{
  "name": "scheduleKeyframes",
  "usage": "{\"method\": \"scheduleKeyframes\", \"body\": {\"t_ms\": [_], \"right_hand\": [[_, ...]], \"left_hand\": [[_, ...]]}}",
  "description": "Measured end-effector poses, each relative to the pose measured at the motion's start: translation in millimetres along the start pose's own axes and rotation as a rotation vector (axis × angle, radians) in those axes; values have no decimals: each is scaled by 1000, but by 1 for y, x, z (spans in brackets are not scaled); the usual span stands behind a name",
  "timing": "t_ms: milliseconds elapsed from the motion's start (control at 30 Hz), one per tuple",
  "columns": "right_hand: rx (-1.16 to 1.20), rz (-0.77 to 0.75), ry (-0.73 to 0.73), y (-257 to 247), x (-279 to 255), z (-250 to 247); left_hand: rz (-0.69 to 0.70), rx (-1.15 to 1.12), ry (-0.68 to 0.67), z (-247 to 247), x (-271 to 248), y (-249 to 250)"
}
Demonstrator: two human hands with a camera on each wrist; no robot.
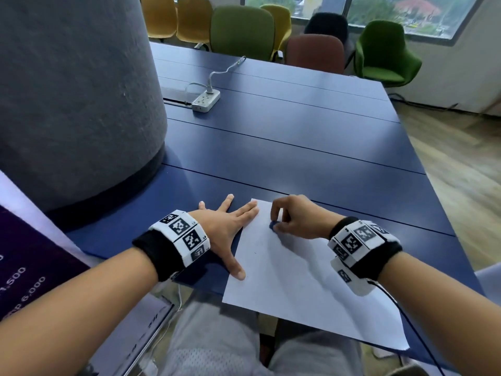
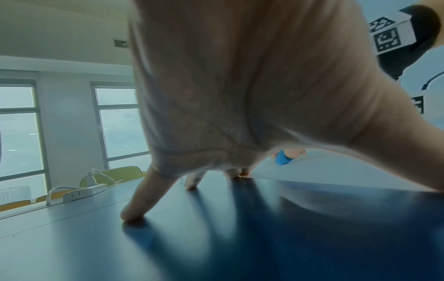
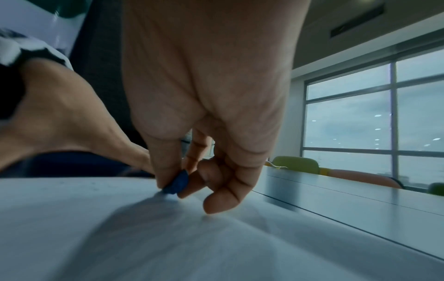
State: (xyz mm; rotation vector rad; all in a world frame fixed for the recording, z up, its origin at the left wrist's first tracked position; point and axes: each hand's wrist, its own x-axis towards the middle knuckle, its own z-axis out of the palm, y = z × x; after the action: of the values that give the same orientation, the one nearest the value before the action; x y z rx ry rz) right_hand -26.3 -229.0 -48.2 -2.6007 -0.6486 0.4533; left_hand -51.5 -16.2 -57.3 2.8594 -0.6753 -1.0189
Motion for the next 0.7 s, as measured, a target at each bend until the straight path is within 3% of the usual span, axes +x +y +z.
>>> {"method": "scheduleKeyframes", "body": {"t_ms": [67,233,400,600,700], "right_hand": [[28,13,50,3,0,2],[-4,-69,-116,-5,-11,7],[27,54,79,11,10,-1],[11,-71,-155,-5,-14,9],[9,-29,-55,-4,-6,8]], "left_hand": [[-6,-2,2,-1,0,0],[-1,16,2,0,1,-1],[2,21,-9,-2,2,0],[-1,33,-22,0,3,-1],[-4,25,-24,-1,3,-1]]}}
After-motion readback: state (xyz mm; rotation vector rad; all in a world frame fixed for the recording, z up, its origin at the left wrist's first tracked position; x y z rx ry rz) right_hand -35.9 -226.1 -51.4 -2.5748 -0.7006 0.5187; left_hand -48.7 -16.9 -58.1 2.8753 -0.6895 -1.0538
